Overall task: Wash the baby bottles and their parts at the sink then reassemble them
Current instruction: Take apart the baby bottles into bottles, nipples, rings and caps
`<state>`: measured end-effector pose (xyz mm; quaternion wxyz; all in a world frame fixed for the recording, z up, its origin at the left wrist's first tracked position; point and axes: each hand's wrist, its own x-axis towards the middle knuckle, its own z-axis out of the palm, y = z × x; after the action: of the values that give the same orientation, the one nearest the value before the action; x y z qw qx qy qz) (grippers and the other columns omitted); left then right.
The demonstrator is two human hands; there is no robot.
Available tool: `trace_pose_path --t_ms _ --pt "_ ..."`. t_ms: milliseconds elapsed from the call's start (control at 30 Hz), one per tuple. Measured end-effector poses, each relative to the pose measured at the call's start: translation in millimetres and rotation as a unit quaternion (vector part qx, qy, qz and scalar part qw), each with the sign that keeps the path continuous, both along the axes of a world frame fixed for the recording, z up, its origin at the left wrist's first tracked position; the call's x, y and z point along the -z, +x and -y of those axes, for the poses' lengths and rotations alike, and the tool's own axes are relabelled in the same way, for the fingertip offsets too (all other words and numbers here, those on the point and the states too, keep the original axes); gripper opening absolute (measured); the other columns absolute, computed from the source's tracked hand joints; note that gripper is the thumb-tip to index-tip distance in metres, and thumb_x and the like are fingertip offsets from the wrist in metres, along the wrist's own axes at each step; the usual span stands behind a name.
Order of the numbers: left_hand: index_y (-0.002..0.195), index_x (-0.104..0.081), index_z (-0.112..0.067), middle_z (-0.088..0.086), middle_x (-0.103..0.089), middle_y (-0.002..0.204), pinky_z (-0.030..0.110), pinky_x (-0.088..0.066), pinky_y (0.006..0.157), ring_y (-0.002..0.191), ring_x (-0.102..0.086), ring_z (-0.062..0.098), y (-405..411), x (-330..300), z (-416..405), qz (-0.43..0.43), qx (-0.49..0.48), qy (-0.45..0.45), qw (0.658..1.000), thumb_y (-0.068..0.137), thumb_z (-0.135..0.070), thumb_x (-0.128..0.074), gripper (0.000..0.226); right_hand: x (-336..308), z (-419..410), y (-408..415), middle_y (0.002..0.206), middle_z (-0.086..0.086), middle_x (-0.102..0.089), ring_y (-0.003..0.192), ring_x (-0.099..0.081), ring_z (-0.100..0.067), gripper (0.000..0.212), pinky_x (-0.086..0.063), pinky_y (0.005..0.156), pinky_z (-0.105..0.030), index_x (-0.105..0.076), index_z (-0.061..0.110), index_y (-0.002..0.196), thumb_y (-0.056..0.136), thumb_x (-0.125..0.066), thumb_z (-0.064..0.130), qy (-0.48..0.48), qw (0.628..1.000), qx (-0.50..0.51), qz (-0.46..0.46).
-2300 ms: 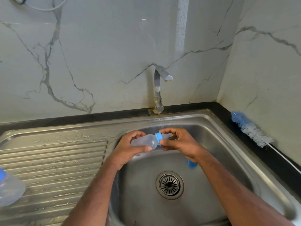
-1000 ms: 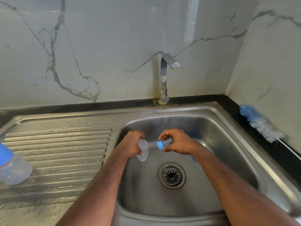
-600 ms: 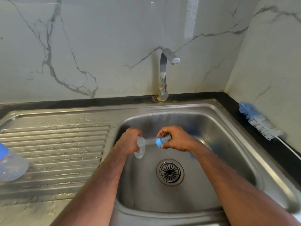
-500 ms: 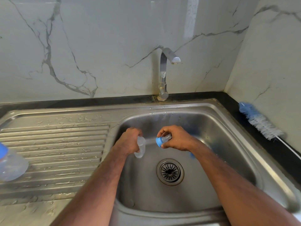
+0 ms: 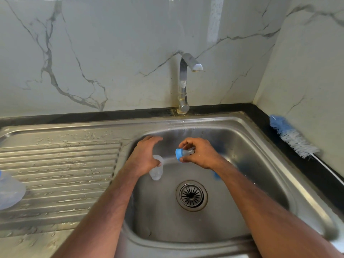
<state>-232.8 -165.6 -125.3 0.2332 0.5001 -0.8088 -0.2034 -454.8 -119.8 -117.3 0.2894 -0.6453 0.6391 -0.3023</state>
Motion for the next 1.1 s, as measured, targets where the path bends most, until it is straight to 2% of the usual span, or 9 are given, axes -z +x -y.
trace_pose_path --t_ms 100,167,267,333,433,600,767,933,1100 --pt "0.13 -0.062 -0.015 0.009 -0.066 0.123 0.027 -0.056 0.088 0.105 -0.07 0.019 0.1 -3.1 -7.6 -0.19 -0.013 0.095 0.977 0.063 0.0 -0.092 0.074 -5.5 -2.1 3.0 0.106 0.004 -0.068 0.091 -0.071 -0.015 0.034 -0.063 0.074 -0.033 -0.071 0.02 0.106 0.076 -0.088 0.018 -0.005 0.995 0.026 0.099" --pt "0.128 -0.064 -0.016 0.008 -0.068 0.116 0.023 -0.059 0.076 0.088 -0.075 0.015 -4.3 -6.6 -14.2 -0.236 0.009 0.156 0.959 0.066 -0.002 -0.091 0.069 -8.7 -3.5 6.9 0.105 -0.001 -0.07 0.083 -0.075 -0.02 0.031 -0.064 0.069 -0.034 -0.072 0.016 0.105 0.078 -0.087 0.017 0.0 0.987 0.024 0.158" --pt "0.133 -0.064 -0.018 0.003 -0.072 0.119 0.036 -0.061 0.083 0.094 -0.075 0.021 -13.1 -10.6 -21.3 -0.287 0.075 0.207 0.932 0.075 -0.002 -0.085 0.064 -10.8 -3.5 8.5 0.104 -0.006 -0.073 0.088 -0.075 -0.02 0.028 -0.064 0.077 -0.037 -0.073 0.012 0.106 0.08 -0.085 0.014 0.004 0.976 0.007 0.219" --pt "0.134 -0.063 -0.015 0.003 -0.072 0.121 0.042 -0.061 0.085 0.1 -0.073 0.027 -15.5 -12.6 -22.7 -0.338 0.084 0.226 0.91 0.079 0.003 -0.08 0.06 -11.6 -3.3 7.5 0.106 -0.009 -0.074 0.092 -0.075 -0.022 0.03 -0.063 0.081 -0.04 -0.073 0.011 0.108 0.081 -0.084 0.012 0.012 0.965 -0.001 0.261" --pt "0.135 -0.061 -0.016 0.003 -0.07 0.124 0.041 -0.061 0.085 0.105 -0.072 0.028 -16.2 -12.3 -21.5 -0.373 0.079 0.234 0.894 0.08 0.005 -0.078 0.061 -13.8 -4.3 7.2 0.11 -0.011 -0.074 0.099 -0.074 -0.025 0.033 -0.062 0.083 -0.036 -0.073 0.009 0.112 0.081 -0.083 0.011 0.03 0.946 -0.025 0.322" --pt "0.126 -0.066 -0.015 0.009 -0.073 0.118 0.04 -0.06 0.087 0.107 -0.07 0.029 -15.5 -11.3 -17.1 -0.439 0.082 0.254 0.858 0.083 0.006 -0.074 0.049 -18.1 -6.9 7.7 0.122 -0.011 -0.07 0.105 -0.072 -0.029 0.036 -0.061 0.086 -0.034 -0.072 0.007 0.118 0.083 -0.078 0.001 0.03 0.918 -0.042 0.393" --pt "0.125 -0.066 -0.012 0.013 -0.074 0.114 0.036 -0.059 0.089 0.106 -0.071 0.033 -17.1 -12.7 -15.6 -0.439 0.099 0.239 0.861 0.085 0.003 -0.072 0.043 -20.2 -7.0 7.8 0.114 -0.016 -0.071 0.1 -0.073 -0.034 0.028 -0.063 0.083 -0.037 -0.072 0.002 0.11 0.083 -0.077 -0.002 -0.038 0.935 -0.027 0.352" --pt "0.12 -0.069 -0.011 0.014 -0.075 0.109 0.034 -0.06 0.086 0.1 -0.072 0.031 -14.6 -14.2 -14.5 -0.43 0.114 0.226 0.867 0.082 -0.002 -0.074 0.039 -21.2 -7.0 11.2 0.103 -0.014 -0.074 0.093 -0.074 -0.031 0.025 -0.063 0.081 -0.036 -0.073 0.001 0.107 0.083 -0.077 0.0 -0.056 0.947 -0.023 0.316" --pt "0.123 -0.066 -0.001 0.022 -0.074 0.107 0.043 -0.059 0.09 0.1 -0.071 0.041 -11.9 -15.9 -10.6 -0.416 0.131 0.23 0.87 0.076 -0.008 -0.078 0.049 -22.4 -4.8 13.1 0.093 -0.011 -0.076 0.083 -0.076 -0.026 0.019 -0.063 0.079 -0.034 -0.074 0.002 0.102 0.083 -0.076 0.0 -0.058 0.96 -0.021 0.274"
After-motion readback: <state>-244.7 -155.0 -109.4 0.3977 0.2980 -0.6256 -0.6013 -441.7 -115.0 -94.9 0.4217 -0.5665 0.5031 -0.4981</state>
